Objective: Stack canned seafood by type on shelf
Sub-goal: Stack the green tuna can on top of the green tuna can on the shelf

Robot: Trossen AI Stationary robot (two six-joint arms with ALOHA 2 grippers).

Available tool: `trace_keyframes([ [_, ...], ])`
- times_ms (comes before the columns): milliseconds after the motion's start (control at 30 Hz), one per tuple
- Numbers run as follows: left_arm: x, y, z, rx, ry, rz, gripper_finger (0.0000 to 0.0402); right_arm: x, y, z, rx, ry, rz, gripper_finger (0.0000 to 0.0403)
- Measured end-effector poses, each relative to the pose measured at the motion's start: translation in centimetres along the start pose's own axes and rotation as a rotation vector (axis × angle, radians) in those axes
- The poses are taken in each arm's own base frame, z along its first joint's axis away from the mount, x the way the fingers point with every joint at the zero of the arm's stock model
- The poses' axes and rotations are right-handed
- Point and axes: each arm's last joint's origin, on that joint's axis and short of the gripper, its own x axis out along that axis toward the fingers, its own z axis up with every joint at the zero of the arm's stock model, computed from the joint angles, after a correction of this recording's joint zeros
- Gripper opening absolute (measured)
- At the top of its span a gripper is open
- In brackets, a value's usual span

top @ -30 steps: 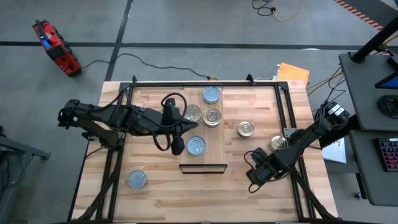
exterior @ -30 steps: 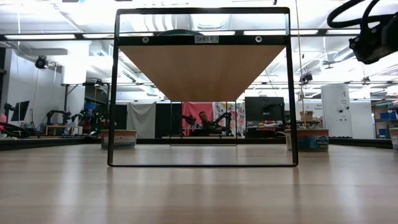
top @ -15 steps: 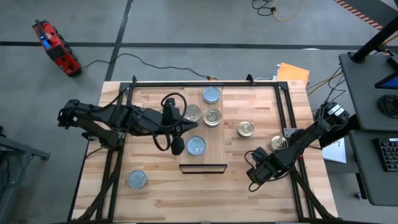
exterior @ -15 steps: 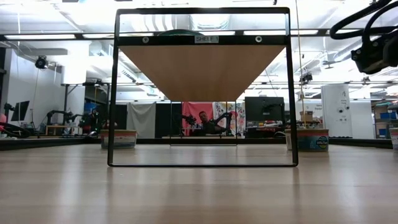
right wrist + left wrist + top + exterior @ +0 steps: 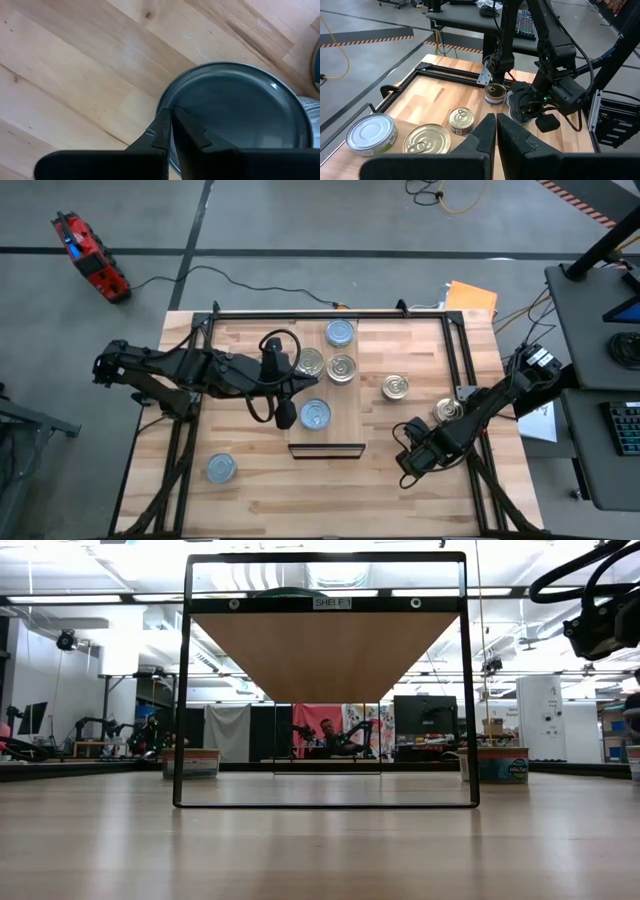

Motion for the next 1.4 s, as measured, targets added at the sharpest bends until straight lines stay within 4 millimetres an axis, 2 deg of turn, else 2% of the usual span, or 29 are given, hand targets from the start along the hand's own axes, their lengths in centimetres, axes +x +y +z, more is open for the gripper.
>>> trace_keyframes([
  [333, 0.0, 0.0, 0.0, 0.0, 0.0, 0.0, 0.0, 0.1, 0.2, 0.0, 0.0, 0.001, 0.023, 0.0012],
  [700, 0.0, 0.0, 0.0, 0.001, 0.003, 0.0, 0.0, 1.7, 0.8, -0.3, -0.02, 0.017, -0.007, 0.0012],
  [1033, 0.0, 0.0, 0.0, 0.002, 0.004, 0.001, 0.0, 1.8, 1.1, -0.4, -0.031, 0.03, 0.008, 0.0012],
  [1233, 0.0, 0.0, 0.0, 0.002, 0.004, 0.001, 0.0, 1.1, 1.3, -0.3, -0.034, 0.031, 0.028, 0.0012],
  [1400, 0.0, 0.0, 0.0, 0.002, 0.004, 0.001, 0.0, -0.4, 1.4, -0.2, -0.057, 0.03, 0.016, 0.0012],
])
